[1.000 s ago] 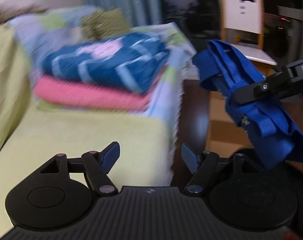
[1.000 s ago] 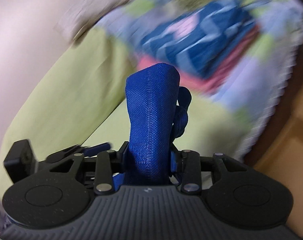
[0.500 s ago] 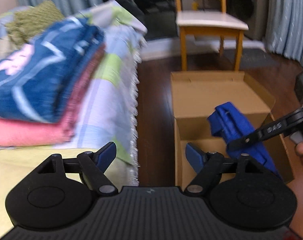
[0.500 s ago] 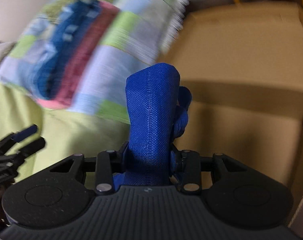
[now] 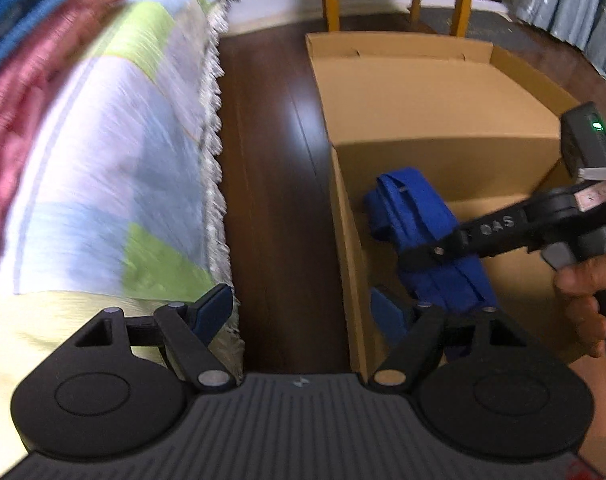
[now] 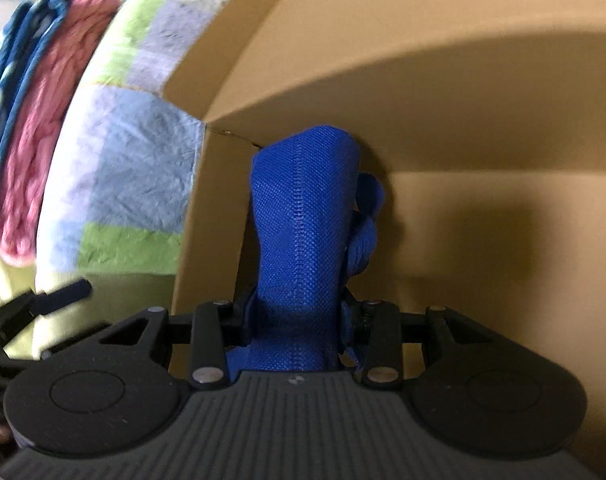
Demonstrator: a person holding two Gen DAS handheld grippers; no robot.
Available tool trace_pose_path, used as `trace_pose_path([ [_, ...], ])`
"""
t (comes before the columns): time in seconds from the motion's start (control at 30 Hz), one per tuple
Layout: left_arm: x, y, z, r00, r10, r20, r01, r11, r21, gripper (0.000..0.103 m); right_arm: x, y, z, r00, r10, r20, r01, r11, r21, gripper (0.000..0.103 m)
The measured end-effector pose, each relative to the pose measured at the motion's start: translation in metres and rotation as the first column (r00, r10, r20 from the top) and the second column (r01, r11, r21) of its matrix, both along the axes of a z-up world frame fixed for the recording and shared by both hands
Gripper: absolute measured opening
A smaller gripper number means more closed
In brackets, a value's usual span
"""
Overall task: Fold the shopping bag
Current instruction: 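Carry the folded bag with the right gripper into the cardboard box, then lower the bag onto the box floor and open the right gripper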
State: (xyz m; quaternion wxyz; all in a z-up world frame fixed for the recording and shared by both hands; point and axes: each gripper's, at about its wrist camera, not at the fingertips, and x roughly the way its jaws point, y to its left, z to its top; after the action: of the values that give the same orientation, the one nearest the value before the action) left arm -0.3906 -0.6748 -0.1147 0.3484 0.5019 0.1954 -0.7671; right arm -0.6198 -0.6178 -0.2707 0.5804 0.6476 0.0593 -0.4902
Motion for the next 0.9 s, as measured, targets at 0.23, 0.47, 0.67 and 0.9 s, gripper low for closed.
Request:
trace_pose_path([
  [0.23, -0.004, 0.000, -0.020, 0.999, -0.054, 0.001, 0.053, 0.996, 0.070, 0.076, 0.008, -0.012, -0.028, 0.999, -0.032, 0.034, 0.030, 0.998, 0.050, 0.036],
  [0.47, -0.011, 0.010, -0.032, 0.992, -0.125, 0.029, 0.121, 0.986, 0.113, 0.076, 0.017, -0.028, -0.049, 0.992, 0.011, 0.126, -0.022, 0.996, 0.085, 0.040],
  [0.67, -0.021, 0.016, -0.040, 0.986, -0.149, 0.075, 0.143, 0.986, 0.085, 0.074, 0.026, -0.030, -0.053, 0.992, 0.043, 0.119, -0.055, 0.993, 0.102, 0.042],
  [0.9, -0.038, 0.025, -0.047, 0.971, -0.198, 0.135, 0.191, 0.980, 0.060, 0.074, 0.034, -0.027, -0.054, 0.993, -0.022, 0.118, 0.009, 0.994, 0.109, 0.044],
])
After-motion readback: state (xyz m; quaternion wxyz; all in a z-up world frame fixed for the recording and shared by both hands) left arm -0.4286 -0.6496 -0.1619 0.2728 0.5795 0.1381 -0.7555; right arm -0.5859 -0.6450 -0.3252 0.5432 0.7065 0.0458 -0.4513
